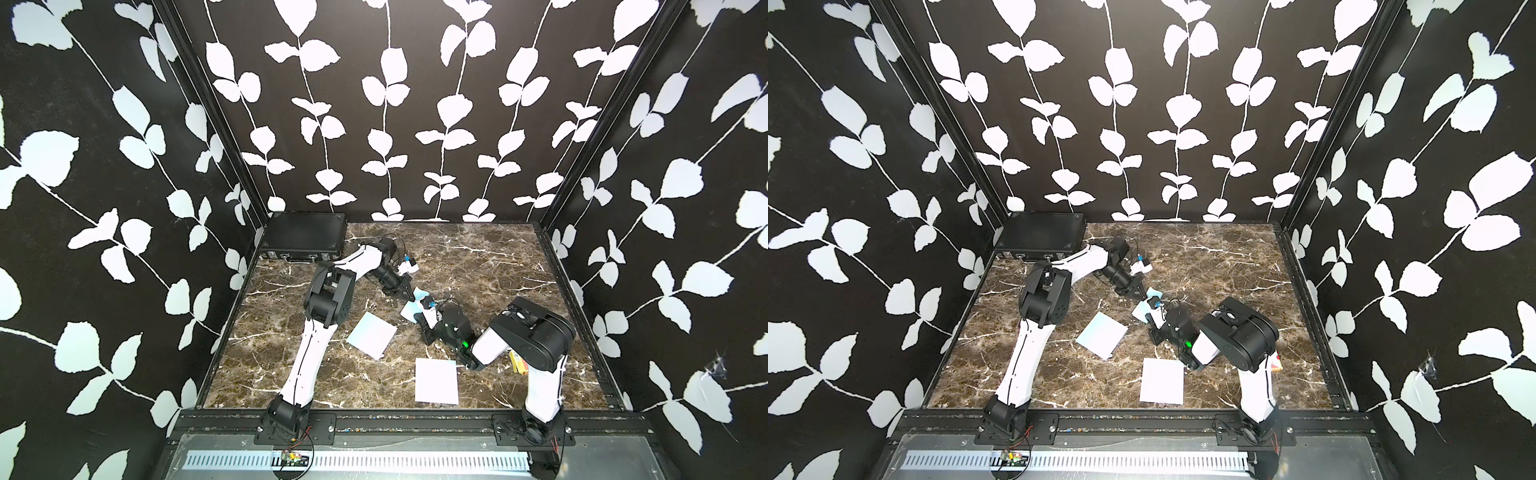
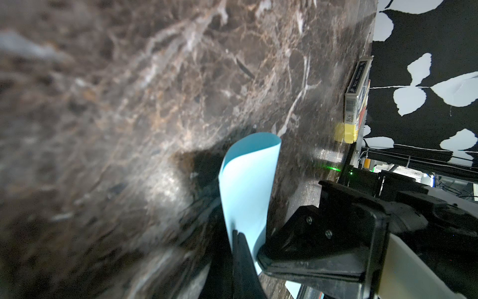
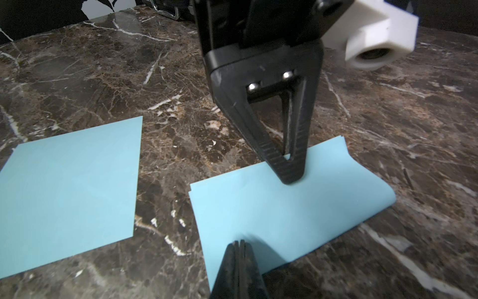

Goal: Fold the square paper along the opposite sides
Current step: Smooth out the paper at the center of the board.

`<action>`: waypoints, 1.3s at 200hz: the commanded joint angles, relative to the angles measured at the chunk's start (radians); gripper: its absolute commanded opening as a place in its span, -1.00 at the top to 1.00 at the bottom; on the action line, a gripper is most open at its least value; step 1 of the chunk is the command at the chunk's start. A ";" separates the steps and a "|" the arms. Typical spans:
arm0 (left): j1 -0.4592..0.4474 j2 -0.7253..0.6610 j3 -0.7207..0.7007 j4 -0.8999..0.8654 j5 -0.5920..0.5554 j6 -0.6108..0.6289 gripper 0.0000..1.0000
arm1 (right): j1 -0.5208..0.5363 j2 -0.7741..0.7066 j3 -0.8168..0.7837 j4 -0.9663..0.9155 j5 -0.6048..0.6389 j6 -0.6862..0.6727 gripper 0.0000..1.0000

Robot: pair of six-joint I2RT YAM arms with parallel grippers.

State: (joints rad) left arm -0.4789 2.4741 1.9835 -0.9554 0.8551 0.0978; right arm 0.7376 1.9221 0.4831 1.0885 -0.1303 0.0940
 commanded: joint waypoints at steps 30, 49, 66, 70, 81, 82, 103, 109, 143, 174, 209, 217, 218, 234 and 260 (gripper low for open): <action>0.013 0.015 0.011 0.008 -0.052 0.007 1.00 | 0.040 -0.028 -0.059 -0.207 -0.072 0.004 0.86; 0.010 0.016 -0.001 0.007 -0.051 0.009 1.00 | 0.053 -0.047 -0.060 -0.226 -0.068 0.001 0.84; 0.010 0.017 -0.007 0.016 -0.056 0.007 1.00 | 0.054 -0.066 -0.063 -0.226 -0.068 0.008 0.78; 0.010 0.017 -0.006 0.015 -0.056 0.007 1.00 | 0.055 -0.072 -0.065 -0.226 -0.067 0.007 0.78; 0.011 0.017 -0.006 0.015 -0.056 0.009 1.00 | 0.054 -0.090 -0.067 -0.221 -0.072 0.009 0.78; 0.010 0.017 -0.007 0.015 -0.057 0.008 1.00 | 0.055 -0.092 -0.066 -0.222 -0.073 0.009 0.78; 0.010 0.022 -0.007 0.017 -0.055 0.004 1.00 | 0.052 -0.143 -0.058 -0.227 -0.074 0.009 0.79; 0.010 0.023 -0.004 0.014 -0.055 0.003 1.00 | 0.049 -0.161 -0.053 -0.232 -0.075 0.007 0.79; 0.014 0.004 0.001 0.009 -0.062 -0.015 1.00 | 0.009 -0.255 -0.014 -0.275 -0.103 0.009 0.78; 0.014 -0.043 -0.042 0.083 -0.067 -0.079 1.00 | -0.039 -0.299 0.005 -0.265 -0.082 0.024 0.79; 0.013 -0.058 -0.063 0.077 -0.097 -0.088 1.00 | -0.082 -0.273 0.011 -0.238 -0.039 0.039 0.77; 0.010 -0.060 -0.065 0.066 -0.120 -0.083 1.00 | -0.090 -0.259 0.015 -0.239 -0.019 0.047 0.76; 0.010 -0.060 -0.064 0.064 -0.122 -0.082 1.00 | -0.091 -0.257 0.015 -0.239 -0.017 0.049 0.76; 0.006 -0.060 -0.063 0.041 -0.138 -0.063 1.00 | -0.111 -0.228 0.015 -0.212 -0.011 0.066 0.74; 0.005 -0.058 -0.073 0.044 -0.157 -0.058 1.00 | -0.129 -0.186 0.040 -0.212 0.007 0.054 0.74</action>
State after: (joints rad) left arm -0.4759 2.4454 1.9446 -0.8909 0.8055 0.0200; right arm 0.6239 1.7016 0.4747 0.8391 -0.1600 0.1429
